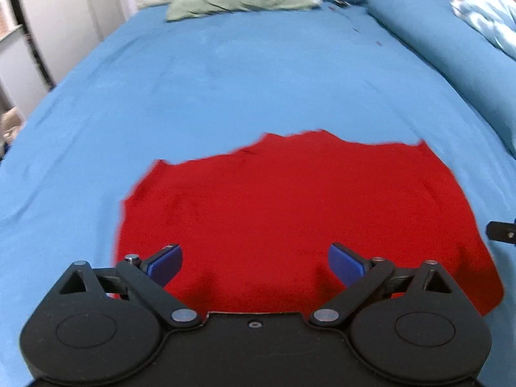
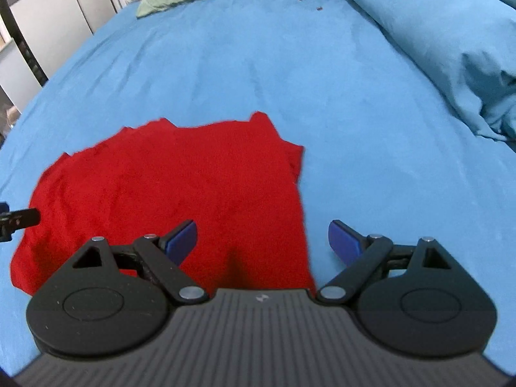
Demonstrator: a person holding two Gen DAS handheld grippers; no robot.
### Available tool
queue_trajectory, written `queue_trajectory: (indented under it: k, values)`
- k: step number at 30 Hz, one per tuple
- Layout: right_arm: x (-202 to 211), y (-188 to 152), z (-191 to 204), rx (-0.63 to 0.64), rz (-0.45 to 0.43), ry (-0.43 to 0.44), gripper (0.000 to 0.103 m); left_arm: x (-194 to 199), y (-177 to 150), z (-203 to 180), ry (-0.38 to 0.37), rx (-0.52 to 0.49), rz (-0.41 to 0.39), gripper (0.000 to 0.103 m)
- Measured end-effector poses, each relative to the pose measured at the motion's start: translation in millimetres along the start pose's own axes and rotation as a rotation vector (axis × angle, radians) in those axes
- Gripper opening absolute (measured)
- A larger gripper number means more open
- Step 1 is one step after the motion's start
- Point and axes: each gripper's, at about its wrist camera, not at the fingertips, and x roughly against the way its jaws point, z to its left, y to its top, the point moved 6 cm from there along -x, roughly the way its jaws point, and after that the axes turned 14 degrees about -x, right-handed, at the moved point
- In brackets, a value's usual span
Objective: Fold small clothes
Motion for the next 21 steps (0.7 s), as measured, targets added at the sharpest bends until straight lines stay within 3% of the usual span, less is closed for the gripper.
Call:
queue_trajectory:
  k: [6, 11, 19, 21]
  values:
    - [-20, -23, -33, -0.017, 0.063, -0.077, 0.103, -40, 4, -48, -0.062, -0.078, 0.039, 0.099]
    - [-31, -43, -45, -0.027, 0.088, -0.063, 0.102, -64, 1, -66, -0.049, -0.116, 0.074, 0.099]
    - [-46, -59, -37, 0.048, 0.067, -0.007, 0.086, -83, -4, -64, -0.061, -0.087, 0.103, 0.103]
    - [-44, -61, -35, 0.056, 0.057, 0.002, 0.075, -84, -5, -66, -0.053, -0.094, 0.099, 0.103]
